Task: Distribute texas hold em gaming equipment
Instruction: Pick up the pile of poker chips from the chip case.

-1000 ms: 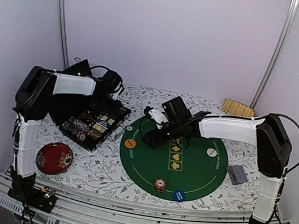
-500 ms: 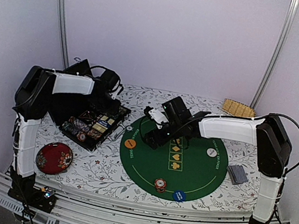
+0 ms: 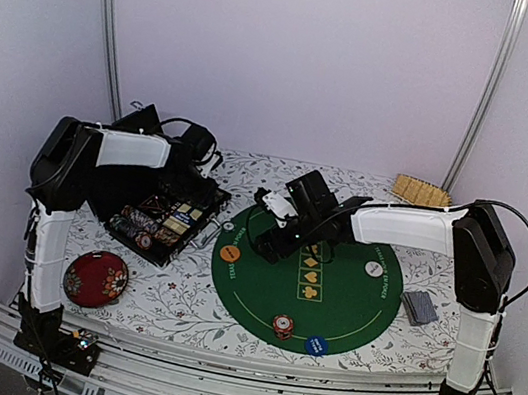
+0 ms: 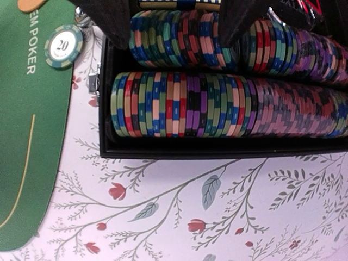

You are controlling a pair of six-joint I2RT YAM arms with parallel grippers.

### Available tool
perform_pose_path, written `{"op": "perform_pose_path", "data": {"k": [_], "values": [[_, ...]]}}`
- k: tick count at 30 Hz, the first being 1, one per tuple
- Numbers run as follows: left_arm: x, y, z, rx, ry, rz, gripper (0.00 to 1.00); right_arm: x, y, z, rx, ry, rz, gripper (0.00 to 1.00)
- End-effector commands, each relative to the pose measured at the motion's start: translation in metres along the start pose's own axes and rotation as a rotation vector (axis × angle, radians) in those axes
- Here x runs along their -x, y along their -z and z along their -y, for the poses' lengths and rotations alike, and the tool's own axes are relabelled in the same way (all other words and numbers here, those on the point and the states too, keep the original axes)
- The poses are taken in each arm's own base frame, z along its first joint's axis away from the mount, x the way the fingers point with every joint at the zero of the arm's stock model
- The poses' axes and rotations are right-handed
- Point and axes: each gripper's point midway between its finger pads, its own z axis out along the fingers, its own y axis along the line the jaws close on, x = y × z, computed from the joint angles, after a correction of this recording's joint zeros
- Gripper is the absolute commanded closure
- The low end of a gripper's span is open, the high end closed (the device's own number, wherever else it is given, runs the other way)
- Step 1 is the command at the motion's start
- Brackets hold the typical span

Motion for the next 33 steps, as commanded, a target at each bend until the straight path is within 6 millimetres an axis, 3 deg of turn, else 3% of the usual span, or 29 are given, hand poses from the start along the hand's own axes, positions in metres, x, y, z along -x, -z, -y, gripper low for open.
{"op": "perform_pose_path", "data": {"k": [1, 6, 18, 24, 33], "values": [[-0.064, -0.026, -0.041, 0.16, -0.008, -0.218, 0.49, 0.004, 0.011, 0.0, 0.011, 0.002, 0.013, 0.08], [-0.07, -0.025, -0.051, 0.14, 0.041, -0.238, 0.54, 0.004, 0.011, 0.0, 0.01, 0.002, 0.013, 0.07], [-0.079, -0.019, -0.056, 0.152, 0.049, -0.262, 0.47, 0.002, 0.011, 0.001, 0.009, -0.001, 0.005, 0.07], [-0.056, -0.008, -0.026, 0.027, 0.02, -0.165, 0.48, 0.001, 0.011, -0.001, 0.012, -0.001, 0.003, 0.07], [-0.019, 0.016, -0.032, 0.065, 0.037, -0.051, 0.37, -0.003, 0.009, -0.002, 0.019, -0.008, -0.007, 0.07]]}}
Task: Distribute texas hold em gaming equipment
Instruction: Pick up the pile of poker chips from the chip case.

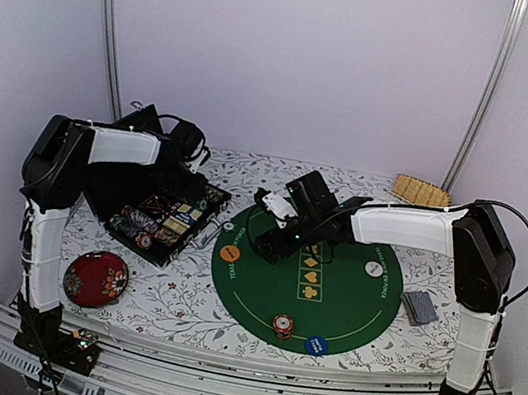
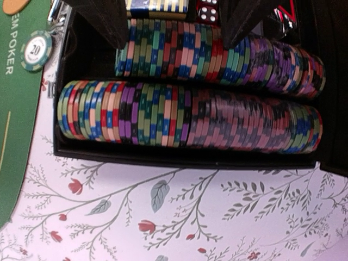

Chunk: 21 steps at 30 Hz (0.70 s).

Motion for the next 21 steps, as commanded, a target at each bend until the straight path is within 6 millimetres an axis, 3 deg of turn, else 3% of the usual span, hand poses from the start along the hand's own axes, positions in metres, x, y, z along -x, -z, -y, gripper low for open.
{"op": "perform_pose_path", "data": {"k": [1, 9, 14, 21], "values": [[-0.014, 0.01, -0.004, 0.019, -0.011, -0.059, 0.36, -0.002, 0.01, -0.001, 0.013, -0.007, -0.005, 0.07], [-0.011, 0.013, 0.011, -0.002, -0.048, -0.022, 0.32, -0.003, 0.009, -0.002, 0.022, -0.009, -0.008, 0.07], [-0.011, 0.005, 0.013, -0.001, -0.048, -0.018, 0.39, -0.003, 0.008, -0.003, 0.028, -0.008, -0.01, 0.07], [-0.002, 0.006, 0.021, 0.009, -0.081, 0.014, 0.4, -0.003, 0.008, -0.003, 0.03, 0.003, -0.014, 0.07]]}}
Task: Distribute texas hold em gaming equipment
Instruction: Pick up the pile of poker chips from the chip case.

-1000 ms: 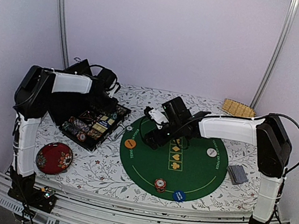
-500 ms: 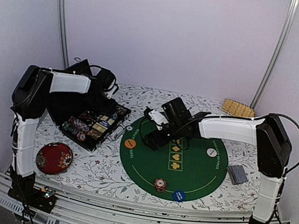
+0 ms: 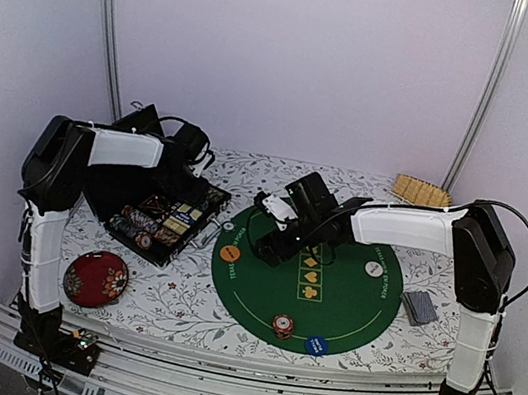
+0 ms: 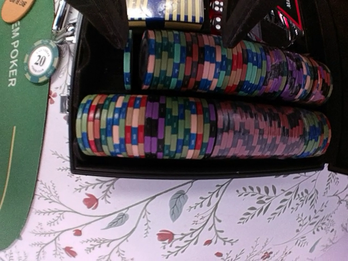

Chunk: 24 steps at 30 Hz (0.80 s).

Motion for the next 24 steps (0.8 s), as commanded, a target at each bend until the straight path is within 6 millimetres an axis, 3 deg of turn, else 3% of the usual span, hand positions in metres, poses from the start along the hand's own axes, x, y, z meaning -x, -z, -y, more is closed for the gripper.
{"op": "perform_pose_path", "data": {"k": [1, 7, 13, 24], "values": [[0.005, 0.0, 0.009, -0.007, -0.035, 0.025, 0.41, 0.004, 0.008, 0.0, 0.01, 0.006, 0.01, 0.07], [-0.008, -0.012, 0.023, -0.09, -0.026, -0.015, 0.4, 0.005, 0.009, 0.0, 0.008, 0.012, 0.006, 0.07], [-0.029, -0.026, 0.023, -0.081, -0.019, -0.094, 0.41, 0.009, 0.016, 0.002, -0.002, 0.02, 0.01, 0.07], [-0.039, -0.021, -0.012, 0.112, 0.004, -0.134, 0.41, 0.012, 0.029, 0.001, -0.001, -0.001, 0.034, 0.07]]}}
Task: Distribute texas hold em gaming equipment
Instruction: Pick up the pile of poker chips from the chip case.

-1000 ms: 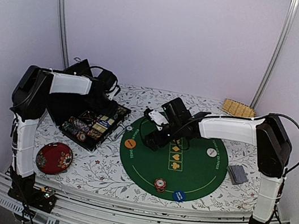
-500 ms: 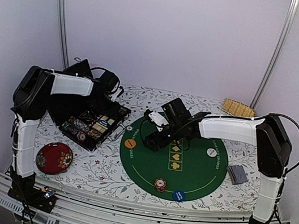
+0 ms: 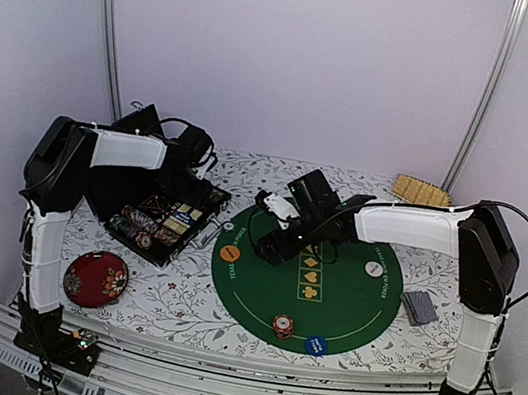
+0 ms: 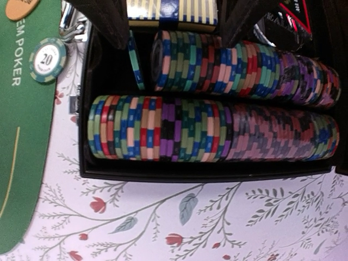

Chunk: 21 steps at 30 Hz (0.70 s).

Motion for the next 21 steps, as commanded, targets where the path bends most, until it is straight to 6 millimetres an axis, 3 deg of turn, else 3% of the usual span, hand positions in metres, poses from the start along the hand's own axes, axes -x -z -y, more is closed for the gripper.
{"op": "perform_pose_path", "data": {"k": [1, 9, 21], "values": [[-0.037, -0.02, -0.02, 0.115, 0.013, -0.128, 0.43, 0.011, 0.023, 0.001, -0.001, -0.014, 0.041, 0.07], [-0.041, -0.033, 0.011, -0.037, 0.025, -0.121, 0.52, -0.002, 0.022, 0.002, -0.012, -0.011, 0.013, 0.07], [-0.011, -0.029, 0.057, -0.199, -0.003, 0.009, 0.52, -0.008, 0.025, 0.002, -0.017, -0.018, 0.011, 0.07]]}}
